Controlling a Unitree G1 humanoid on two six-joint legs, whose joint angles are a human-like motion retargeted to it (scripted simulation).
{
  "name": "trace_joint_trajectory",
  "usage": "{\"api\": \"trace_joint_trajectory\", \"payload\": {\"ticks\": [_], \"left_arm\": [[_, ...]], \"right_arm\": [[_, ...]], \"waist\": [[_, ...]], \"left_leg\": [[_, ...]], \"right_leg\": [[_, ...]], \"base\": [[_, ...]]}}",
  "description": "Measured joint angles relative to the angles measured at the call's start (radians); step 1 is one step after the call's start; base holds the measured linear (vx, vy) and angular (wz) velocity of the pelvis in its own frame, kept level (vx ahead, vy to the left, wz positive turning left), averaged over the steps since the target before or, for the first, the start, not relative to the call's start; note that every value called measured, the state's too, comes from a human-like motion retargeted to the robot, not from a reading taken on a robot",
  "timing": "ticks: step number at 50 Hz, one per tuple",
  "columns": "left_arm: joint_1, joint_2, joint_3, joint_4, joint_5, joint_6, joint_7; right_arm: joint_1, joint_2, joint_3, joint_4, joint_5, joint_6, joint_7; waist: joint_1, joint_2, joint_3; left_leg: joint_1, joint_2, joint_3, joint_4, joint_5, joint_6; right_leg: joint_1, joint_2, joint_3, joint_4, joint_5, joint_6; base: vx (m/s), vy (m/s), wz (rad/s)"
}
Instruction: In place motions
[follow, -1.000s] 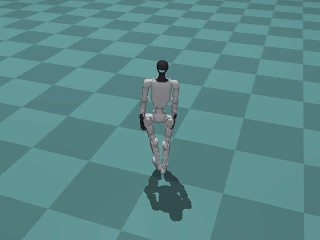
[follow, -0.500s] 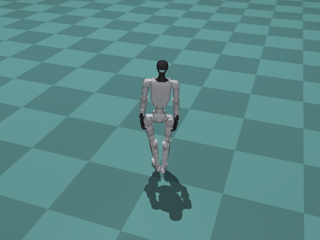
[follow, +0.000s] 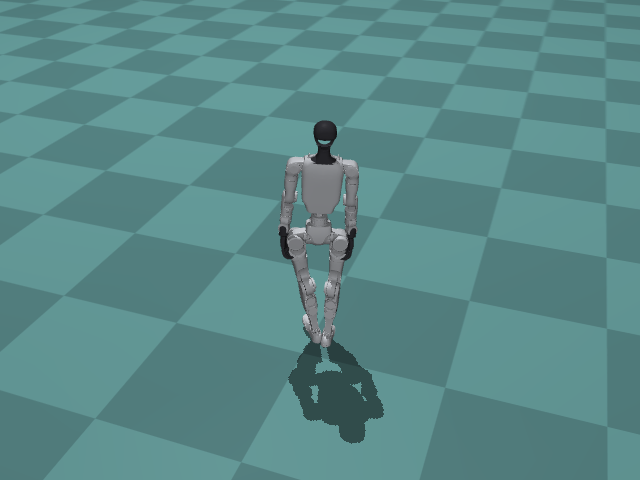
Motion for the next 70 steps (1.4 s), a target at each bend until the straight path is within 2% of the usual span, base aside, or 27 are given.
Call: {"api": "trace_joint_trajectory", "payload": {"ticks": [55, 70], "left_arm": [[0.006, -0.001, 0.011, 0.007, -0.015, 0.002, 0.004], [0.012, 0.001, 0.013, -0.023, -0.020, 0.003, -0.007]], "right_arm": [[-0.002, -0.014, -0.014, 0.032, 0.003, 0.006, -0.002], [-0.010, -0.017, -0.005, 0.043, 0.007, 0.007, -0.001]], "waist": [[-0.075, -0.008, -0.021], [-0.040, -0.006, -0.019]], "left_leg": [[-0.005, -0.015, -0.076, 0.011, -0.110, 0.008], [-0.026, 0.002, -0.042, 0.026, -0.128, -0.003]], "right_leg": [[-0.006, -0.037, -0.076, 0.009, 0.018, 0.003], [-0.018, -0.036, -0.051, 0.014, 0.030, -0.003]], "base": [[0.00, 0.00, 0.01], [-0.01, 0.01, -0.05]]}}
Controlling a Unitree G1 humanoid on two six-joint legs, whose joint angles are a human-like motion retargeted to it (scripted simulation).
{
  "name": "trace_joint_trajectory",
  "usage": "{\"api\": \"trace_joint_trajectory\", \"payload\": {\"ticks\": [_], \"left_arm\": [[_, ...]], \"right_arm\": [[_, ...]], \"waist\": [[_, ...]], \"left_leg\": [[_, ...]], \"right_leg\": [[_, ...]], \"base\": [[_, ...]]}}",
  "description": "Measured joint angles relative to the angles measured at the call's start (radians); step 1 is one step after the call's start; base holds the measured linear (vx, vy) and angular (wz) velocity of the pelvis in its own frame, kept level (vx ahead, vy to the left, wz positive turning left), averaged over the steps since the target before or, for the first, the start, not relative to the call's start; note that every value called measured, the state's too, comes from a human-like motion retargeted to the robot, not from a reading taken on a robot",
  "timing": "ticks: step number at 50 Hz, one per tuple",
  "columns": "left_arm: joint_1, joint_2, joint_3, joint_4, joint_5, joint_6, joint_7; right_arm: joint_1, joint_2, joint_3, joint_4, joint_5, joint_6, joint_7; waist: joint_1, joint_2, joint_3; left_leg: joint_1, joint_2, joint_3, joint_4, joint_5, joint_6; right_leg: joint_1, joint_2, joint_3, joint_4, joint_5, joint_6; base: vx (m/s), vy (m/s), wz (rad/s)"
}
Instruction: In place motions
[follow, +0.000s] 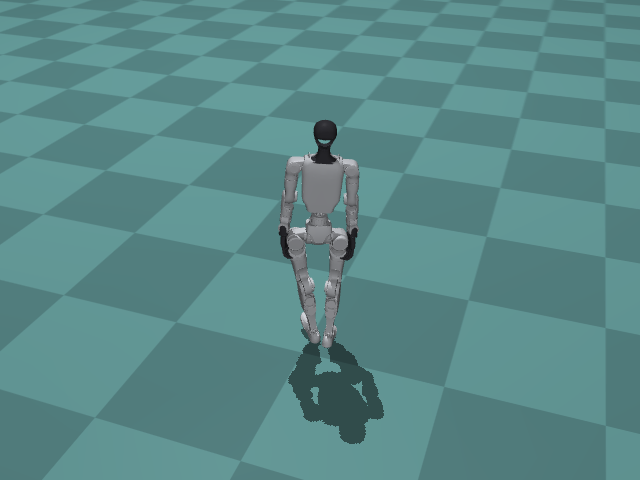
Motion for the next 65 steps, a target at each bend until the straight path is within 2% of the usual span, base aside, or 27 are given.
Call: {"api": "trace_joint_trajectory", "payload": {"ticks": [5, 7, 10, 12, 14, 16, 18, 20, 23, 25, 30, 33, 36, 38, 42, 45, 50, 53, 56, 57, 58, 60, 65], "left_arm": [[-0.020, 0.000, 0.002, -0.091, 0.002, -0.001, -0.022], [-0.044, 0.001, -0.020, -0.135, -0.004, -0.010, -0.028], [-0.084, -0.003, -0.051, -0.184, -0.015, -0.025, -0.032], [-0.108, -0.014, -0.071, -0.197, -0.022, -0.033, -0.038], [-0.123, -0.024, -0.092, -0.200, -0.025, -0.041, -0.048], [-0.126, -0.025, -0.118, -0.201, -0.015, -0.048, -0.059], [-0.121, -0.015, -0.140, -0.201, -0.007, -0.047, -0.058], [-0.115, -0.001, -0.149, -0.193, -0.018, -0.048, -0.034], [-0.105, 0.010, -0.108, -0.155, -0.059, -0.039, 0.020], [-0.089, 0.014, -0.044, -0.118, -0.091, -0.021, 0.059], [-0.048, 0.018, 0.087, -0.048, -0.143, -0.005, 0.091], [0.004, 0.019, 0.150, -0.033, -0.163, 0.002, 0.098], [0.072, 0.013, 0.192, -0.030, -0.182, 0.001, 0.104], [0.111, 0.004, 0.216, -0.007, -0.198, 0.005, 0.110], [0.095, -0.003, 0.246, 0.077, -0.203, 0.029, 0.101], [0.062, 0.001, 0.231, 0.069, -0.187, 0.040, 0.081], [0.017, 0.020, 0.140, -0.031, -0.167, 0.013, 0.053], [-0.009, 0.030, 0.097, -0.085, -0.140, 0.002, 0.035], [-0.025, 0.033, 0.065, -0.130, -0.124, -0.009, 0.027], [-0.028, 0.033, 0.057, -0.140, -0.123, -0.012, 0.026], [-0.032, 0.034, 0.050, -0.151, -0.124, -0.015, 0.025], [-0.034, 0.036, 0.050, -0.165, -0.118, -0.017, 0.015], [-0.028, 0.004, 0.036, -0.157, -0.144, -0.013, 0.033]], "right_arm": [[-0.015, -0.018, 0.012, 0.024, 0.031, 0.000, -0.012], [-0.012, -0.030, 0.003, 0.030, 0.042, -0.004, -0.010], [0.013, -0.044, -0.028, 0.029, 0.040, -0.007, -0.013], [0.039, -0.053, -0.057, 0.034, 0.045, -0.007, -0.016], [0.064, -0.060, -0.083, 0.044, 0.053, -0.002, -0.015], [0.082, -0.063, -0.106, 0.056, 0.056, 0.006, -0.016], [0.093, -0.063, -0.123, 0.059, 0.048, 0.012, -0.022], [0.099, -0.062, -0.135, 0.053, 0.033, 0.016, -0.028], [0.100, -0.065, -0.136, 0.029, 0.016, 0.016, -0.035], [0.098, -0.069, -0.126, 0.011, 0.020, 0.011, -0.041], [0.068, -0.080, -0.106, -0.037, 0.018, 0.012, -0.035], [0.037, -0.078, -0.107, -0.087, 0.004, -0.003, -0.031], [0.018, -0.062, -0.128, -0.135, -0.012, -0.026, -0.030], [0.012, -0.051, -0.133, -0.157, 0.013, -0.042, -0.028], [0.004, -0.048, -0.130, -0.157, 0.107, -0.051, -0.022], [0.004, -0.045, -0.138, -0.139, 0.155, -0.040, -0.011], [0.020, -0.035, -0.123, -0.099, 0.150, -0.031, -0.002], [0.031, -0.030, -0.096, -0.077, 0.105, -0.025, 0.007], [0.041, -0.026, -0.077, -0.066, 0.048, -0.018, 0.018], [0.045, -0.025, -0.072, -0.066, 0.033, -0.017, 0.020], [0.048, -0.023, -0.069, -0.066, 0.015, -0.016, 0.025], [0.054, -0.021, -0.057, -0.067, -0.013, -0.019, 0.032], [0.059, -0.017, -0.083, -0.084, -0.048, -0.030, 0.028]], "waist": [[0.067, -0.012, 0.044], [0.028, -0.022, 0.074], [0.044, -0.037, 0.116], [0.067, -0.040, 0.131], [0.101, -0.036, 0.140], [0.129, -0.024, 0.147], [0.135, -0.009, 0.149], [0.096, 0.011, 0.135], [0.039, 0.038, 0.100], [0.044, 0.038, 0.094], [0.118, 0.015, 0.117], [0.156, 0.013, 0.121], [0.156, 0.037, 0.109], [0.133, 0.076, 0.097], [0.042, 0.181, 0.093], [-0.008, 0.182, 0.106], [-0.051, 0.156, 0.135], [-0.079, 0.122, 0.134], [-0.097, 0.068, 0.138], [-0.101, 0.048, 0.141], [-0.105, 0.025, 0.148], [-0.039, -0.010, 0.137], [-0.025, -0.003, 0.149]], "left_leg": [[-0.065, 0.002, -0.012, 0.070, 0.008, 0.000], [-0.083, -0.009, -0.093, 0.102, 0.030, -0.015], [-0.110, -0.039, -0.151, 0.115, 0.063, -0.012], [-0.125, -0.064, -0.191, 0.111, 0.054, -0.036], [-0.133, -0.058, -0.169, 0.088, 0.040, -0.109], [-0.132, -0.013, -0.068, 0.061, 0.054, -0.230], [-0.123, 0.052, 0.082, 0.041, 0.109, -0.347], [-0.127, 0.100, 0.226, 0.021, 0.216, -0.412], [-0.157, 0.149, 0.359, 0.015, 0.380, -0.412], [-0.152, 0.168, 0.398, 0.014, 0.457, -0.412], [-0.114, 0.116, 0.297, 0.007, 0.463, -0.373], [-0.085, 0.115, 0.287, 0.004, 0.472, -0.398], [-0.066, 0.125, 0.250, 0.000, 0.458, -0.411], [-0.055, 0.152, 0.215, 0.002, 0.440, -0.412], [-0.054, 0.235, 0.130, 0.019, 0.419, -0.411], [-0.057, 0.226, 0.080, 0.023, 0.422, -0.393], [-0.046, 0.208, 0.017, 0.019, 0.431, -0.366], [-0.045, 0.170, -0.018, 0.013, 0.435, -0.345], [-0.027, 0.107, -0.044, 0.007, 0.433, -0.324], [-0.016, 0.084, -0.051, 0.005, 0.431, -0.319], [0.001, 0.060, -0.061, 0.002, 0.429, -0.314], [0.016, 0.037, -0.015, -0.011, 0.417, -0.308], [0.045, 0.035, -0.039, -0.027, 0.418, -0.286]], "right_leg": [[-0.005, -0.025, -0.042, 0.044, -0.026, -0.028], [0.016, -0.055, -0.138, 0.065, -0.055, -0.029], [0.044, -0.085, -0.240, 0.080, -0.083, -0.025], [0.065, -0.095, -0.324, 0.079, -0.101, -0.017], [0.088, -0.095, -0.415, 0.073, -0.115, -0.009], [0.115, -0.079, -0.510, 0.062, -0.127, 0.002], [0.141, -0.058, -0.600, 0.049, -0.135, 0.017], [0.152, -0.045, -0.726, 0.039, -0.134, 0.039], [0.159, -0.021, -0.901, 0.027, -0.133, 0.062], [0.192, -0.010, -0.984, 0.022, -0.139, 0.075], [0.280, -0.012, -1.043, 0.019, -0.145, 0.093], [0.313, -0.020, -1.051, 0.033, -0.143, 0.097], [0.332, -0.020, -1.013, 0.070, -0.122, 0.070], [0.338, -0.022, -0.948, 0.132, -0.065, 0.026], [0.252, -0.060, -0.734, 0.394, -0.008, -0.122], [0.098, -0.059, -0.439, 0.577, -0.037, -0.079], [0.001, 0.053, -0.250, 0.563, -0.104, -0.056], [-0.047, 0.105, -0.147, 0.451, -0.134, -0.010], [-0.052, 0.103, -0.121, 0.266, -0.148, 0.034], [-0.045, 0.099, -0.130, 0.203, -0.133, 0.025], [-0.037, 0.101, -0.140, 0.143, -0.088, -0.026], [0.000, 0.090, -0.117, 0.129, -0.106, -0.013], [0.028, 0.055, -0.225, 0.136, -0.104, 0.018]], "base": [[-0.24, 0.09, 0.31], [-0.42, 0.06, 2.56], [-0.50, 0.00, 2.68], [-0.50, -0.03, 2.97], [-0.48, -0.04, 2.89], [-0.43, -0.07, 3.01], [-0.41, -0.05, 3.11], [-0.43, 0.06, 3.79], [-0.35, 0.05, 3.21], [-0.18, -0.05, 1.97], [-0.11, 0.06, 0.66], [-0.07, 0.12, 0.16], [-0.02, 0.17, 0.11], [0.06, 0.10, 0.38], [-0.10, 0.12, 1.04], [-0.13, 0.09, 1.34], [-0.12, 0.02, 1.28], [-0.06, 0.00, 1.21], [0.01, 0.01, 1.10], [0.08, 0.01, 0.94], [0.10, 0.01, 0.45], [0.12, 0.04, -0.26], [0.07, 0.08, 0.26]]}}
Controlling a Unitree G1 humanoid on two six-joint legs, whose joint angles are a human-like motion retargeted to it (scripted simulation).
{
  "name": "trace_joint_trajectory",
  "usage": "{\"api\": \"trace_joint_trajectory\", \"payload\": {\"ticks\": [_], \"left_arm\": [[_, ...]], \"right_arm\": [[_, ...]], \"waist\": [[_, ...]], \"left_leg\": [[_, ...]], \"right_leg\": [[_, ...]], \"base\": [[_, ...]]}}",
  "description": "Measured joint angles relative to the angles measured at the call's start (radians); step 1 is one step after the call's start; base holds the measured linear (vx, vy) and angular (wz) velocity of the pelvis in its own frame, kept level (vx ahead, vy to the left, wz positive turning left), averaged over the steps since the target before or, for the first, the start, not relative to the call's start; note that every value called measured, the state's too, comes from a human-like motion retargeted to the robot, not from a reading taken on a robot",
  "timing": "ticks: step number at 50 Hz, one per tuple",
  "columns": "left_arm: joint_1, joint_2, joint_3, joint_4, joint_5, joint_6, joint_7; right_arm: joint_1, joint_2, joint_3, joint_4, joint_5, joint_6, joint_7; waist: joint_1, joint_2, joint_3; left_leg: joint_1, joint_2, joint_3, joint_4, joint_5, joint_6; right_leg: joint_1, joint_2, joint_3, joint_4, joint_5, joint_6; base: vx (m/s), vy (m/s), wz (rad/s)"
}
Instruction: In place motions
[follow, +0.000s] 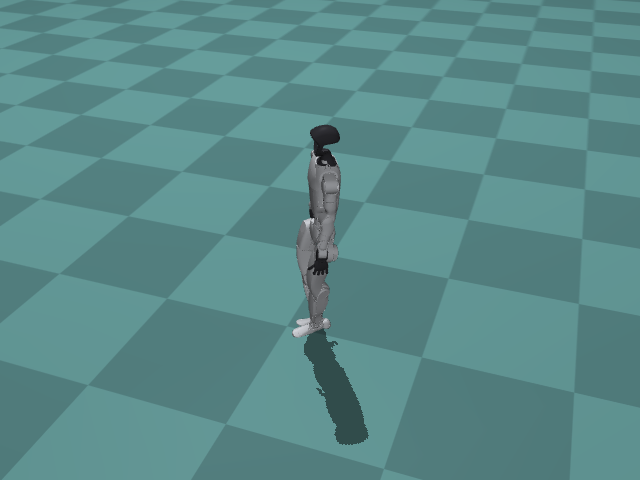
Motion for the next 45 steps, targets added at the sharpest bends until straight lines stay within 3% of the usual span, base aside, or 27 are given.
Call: {"api": "trace_joint_trajectory", "payload": {"ticks": [5, 11, 18, 23, 25, 28, 38, 40, 41, 45], "left_arm": [[-0.017, -0.009, -0.008, 0.013, -0.056, -0.005, -0.044], [-0.059, 0.006, -0.035, 0.002, -0.104, -0.017, -0.055], [-0.064, 0.049, -0.007, 0.017, -0.064, -0.013, -0.051], [-0.027, 0.059, 0.029, 0.057, -0.034, -0.008, -0.030], [-0.012, 0.058, 0.050, 0.090, -0.026, -0.002, -0.025], [0.008, 0.054, 0.074, 0.130, -0.020, 0.006, -0.016], [0.074, 0.027, 0.119, 0.133, -0.033, 0.013, 0.012], [0.086, 0.023, 0.115, 0.116, -0.038, 0.011, 0.016], [0.088, 0.023, 0.110, 0.107, -0.043, 0.011, 0.016], [0.082, 0.024, 0.090, 0.088, -0.055, 0.013, 0.015]], "right_arm": [[-0.008, -0.005, 0.008, -0.012, -0.002, -0.014, -0.034], [-0.027, 0.006, 0.011, -0.045, -0.008, -0.025, -0.012], [-0.068, -0.006, 0.061, -0.063, 0.017, -0.028, 0.013], [-0.075, -0.015, 0.065, -0.053, 0.055, -0.018, 0.009], [-0.079, -0.019, 0.055, -0.043, 0.074, -0.013, 0.008], [-0.081, -0.023, 0.041, -0.022, 0.094, -0.006, 0.004], [-0.073, -0.042, 0.009, 0.073, 0.128, 0.022, -0.013], [-0.064, -0.049, 0.001, 0.100, 0.129, 0.029, -0.019], [-0.063, -0.051, -0.005, 0.111, 0.126, 0.032, -0.020], [-0.055, -0.058, -0.020, 0.129, 0.110, 0.043, -0.015]], "waist": [[-0.055, 0.014, -0.013], [-0.100, 0.021, 0.021], [-0.147, 0.057, 0.031], [-0.117, 0.073, 0.011], [-0.107, 0.070, -0.001], [-0.116, 0.058, -0.016], [-0.213, 0.062, -0.065], [-0.211, 0.032, -0.076], [-0.206, 0.010, -0.083], [-0.186, -0.053, -0.112]], "left_leg": [[-0.028, 0.013, 0.018, 0.012, -0.011, 0.023], [-0.025, 0.057, 0.122, 0.009, -0.059, 0.020], [-0.018, 0.141, 0.354, 0.006, -0.164, -0.008], [0.008, 0.191, 0.536, 0.002, -0.228, -0.057], [0.018, 0.200, 0.609, 0.008, -0.251, -0.080], [0.031, 0.200, 0.685, 0.020, -0.267, -0.107], [0.058, 0.254, 0.807, 0.108, -0.215, -0.126], [0.081, 0.272, 0.812, 0.185, -0.179, -0.094], [0.073, 0.280, 0.791, 0.245, -0.175, -0.048], [-0.041, 0.310, 0.576, 0.538, -0.252, 0.200]], "right_leg": [[-0.019, 0.014, 0.021, -0.013, 0.016, -0.004], [-0.047, 0.031, 0.043, -0.001, 0.007, -0.014], [0.028, -0.025, -0.341, -0.012, -0.045, -0.007], [0.074, -0.051, -0.518, -0.001, -0.050, -0.035], [0.078, -0.070, -0.549, -0.006, -0.007, -0.019], [0.041, -0.074, -0.470, -0.029, 0.082, -0.009], [-0.059, -0.040, -0.216, -0.085, 0.110, -0.038], [-0.055, -0.056, -0.156, -0.096, 0.116, -0.040], [-0.056, -0.074, -0.131, -0.100, 0.123, -0.041], [-0.062, -0.134, -0.065, -0.119, 0.147, -0.044]], "base": [[0.04, 0.08, 0.17], [0.08, 0.05, -1.03], [0.23, -0.03, -2.50], [0.36, -0.09, -2.90], [0.42, -0.13, -2.67], [0.40, -0.14, -2.12], [0.39, -0.14, -1.28], [0.41, -0.12, -1.28], [0.42, -0.12, -1.27], [0.34, -0.06, -1.10]]}}
